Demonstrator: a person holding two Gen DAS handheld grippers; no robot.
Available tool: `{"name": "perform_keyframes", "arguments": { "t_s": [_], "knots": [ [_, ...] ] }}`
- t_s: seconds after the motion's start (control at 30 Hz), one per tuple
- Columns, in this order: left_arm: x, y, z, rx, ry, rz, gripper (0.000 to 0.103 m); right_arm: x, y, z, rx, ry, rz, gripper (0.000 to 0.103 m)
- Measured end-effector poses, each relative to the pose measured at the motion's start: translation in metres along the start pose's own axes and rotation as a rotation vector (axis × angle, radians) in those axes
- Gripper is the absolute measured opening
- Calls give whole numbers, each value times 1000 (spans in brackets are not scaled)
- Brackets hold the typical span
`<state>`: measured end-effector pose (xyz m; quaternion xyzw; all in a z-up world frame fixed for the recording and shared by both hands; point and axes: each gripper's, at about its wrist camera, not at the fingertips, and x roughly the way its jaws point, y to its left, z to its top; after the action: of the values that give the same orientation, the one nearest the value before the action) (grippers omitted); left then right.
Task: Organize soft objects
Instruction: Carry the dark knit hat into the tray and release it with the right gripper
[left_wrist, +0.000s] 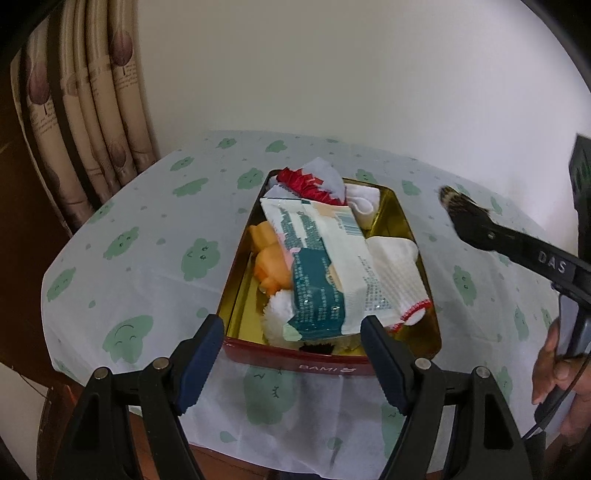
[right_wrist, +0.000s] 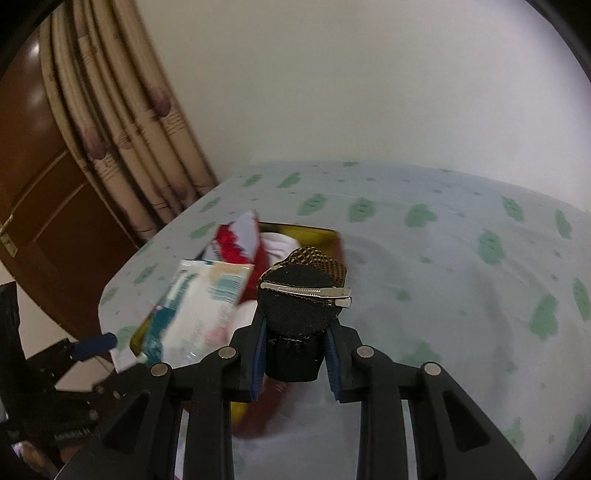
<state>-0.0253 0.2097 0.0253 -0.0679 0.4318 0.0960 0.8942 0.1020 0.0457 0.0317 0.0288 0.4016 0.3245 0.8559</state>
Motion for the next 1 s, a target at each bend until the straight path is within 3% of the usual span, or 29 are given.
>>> {"name": "perform_keyframes", "arguments": {
  "t_s": [0.27, 1.0],
  "knots": [
    [11, 9, 1, -25, 32, 14, 78, 33, 5, 9, 31, 45, 34, 28],
    [23, 20, 1, -53, 68, 18, 78, 83, 5, 12, -12, 126, -28, 28]
  ]
}}
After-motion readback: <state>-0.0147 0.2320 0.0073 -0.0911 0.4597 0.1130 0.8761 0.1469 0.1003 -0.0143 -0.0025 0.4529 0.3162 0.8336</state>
